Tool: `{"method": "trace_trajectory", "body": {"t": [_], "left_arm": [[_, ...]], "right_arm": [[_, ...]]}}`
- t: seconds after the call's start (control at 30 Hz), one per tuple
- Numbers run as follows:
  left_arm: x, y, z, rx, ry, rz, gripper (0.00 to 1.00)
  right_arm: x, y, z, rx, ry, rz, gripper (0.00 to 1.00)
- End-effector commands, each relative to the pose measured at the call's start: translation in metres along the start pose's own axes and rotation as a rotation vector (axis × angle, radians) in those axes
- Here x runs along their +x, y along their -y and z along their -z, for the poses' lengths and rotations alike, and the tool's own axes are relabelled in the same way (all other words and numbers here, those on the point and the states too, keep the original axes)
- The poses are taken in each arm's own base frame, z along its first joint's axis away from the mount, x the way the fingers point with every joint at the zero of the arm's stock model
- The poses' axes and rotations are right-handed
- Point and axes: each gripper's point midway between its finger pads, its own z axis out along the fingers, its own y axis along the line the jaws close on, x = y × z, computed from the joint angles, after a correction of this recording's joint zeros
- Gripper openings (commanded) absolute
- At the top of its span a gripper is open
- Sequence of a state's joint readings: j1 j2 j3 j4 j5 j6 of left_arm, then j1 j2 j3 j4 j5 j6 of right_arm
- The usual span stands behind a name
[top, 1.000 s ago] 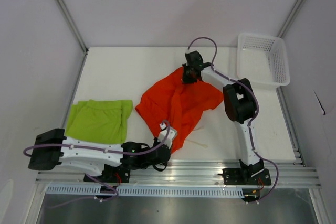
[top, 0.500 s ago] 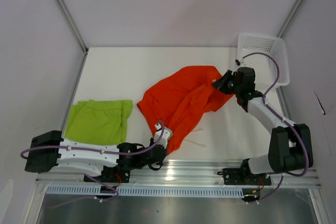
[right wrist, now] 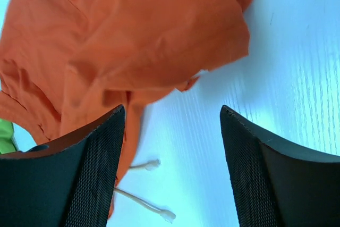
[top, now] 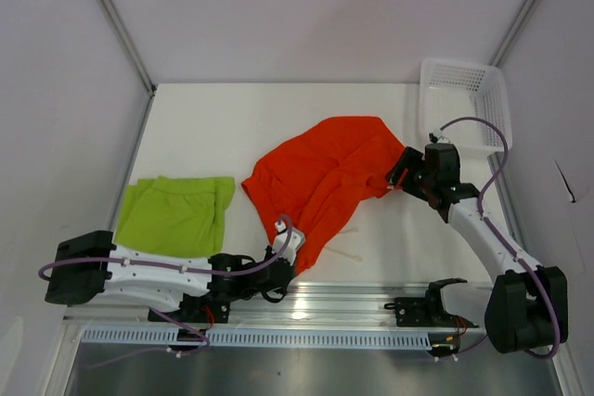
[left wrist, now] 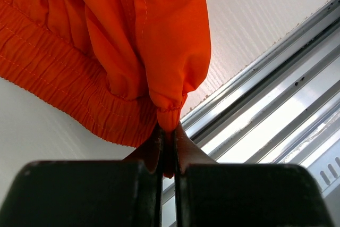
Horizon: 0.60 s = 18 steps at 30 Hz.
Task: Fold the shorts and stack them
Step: Flatten the shorts out
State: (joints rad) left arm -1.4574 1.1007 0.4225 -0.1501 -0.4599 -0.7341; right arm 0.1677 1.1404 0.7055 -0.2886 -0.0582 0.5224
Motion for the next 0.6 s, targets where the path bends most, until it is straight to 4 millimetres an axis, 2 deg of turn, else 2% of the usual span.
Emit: {"method": "trace_trajectory", "body": {"t": [0.0,0.13,0.2,0.23,0.3,0.33,0.37,0.57], "left_arm": [[-0.002,0.005,0.002,0.031,0.021,0.0,0.0],[0.001,0.006,0.004,0.042,0.017,-0.015,0.0],[0.002,0.005,0.004,0.036,0.014,-0.014,0.0],[0.003,0.004,0.004,0.03,0.01,-0.016,0.0],[0.004,0.005,0.004,0.034,0.008,-0.011,0.0],[0.005,0.005,0.004,0.034,0.008,-0.011,0.0],[0.005,0.005,0.003,0.032,0.008,-0.01,0.0],[0.007,0.006,0.002,0.023,0.002,-0.02,0.0]], "right_arm": [[-0.031,0.0,0.001,0.043,0.062,0.025,0.73],[-0.051,0.006,-0.016,0.06,0.064,-0.012,0.72],[-0.048,0.014,-0.033,0.082,0.023,-0.02,0.71],[-0.052,0.023,-0.037,0.093,0.019,-0.046,0.69],[-0.048,0.02,-0.051,0.018,-0.028,-0.104,0.6],[-0.052,0.03,-0.053,0.013,-0.03,-0.151,0.56],[-0.051,0.024,-0.057,-0.035,-0.042,-0.184,0.54],[-0.046,0.025,-0.076,-0.076,-0.074,-0.247,0.57]]}}
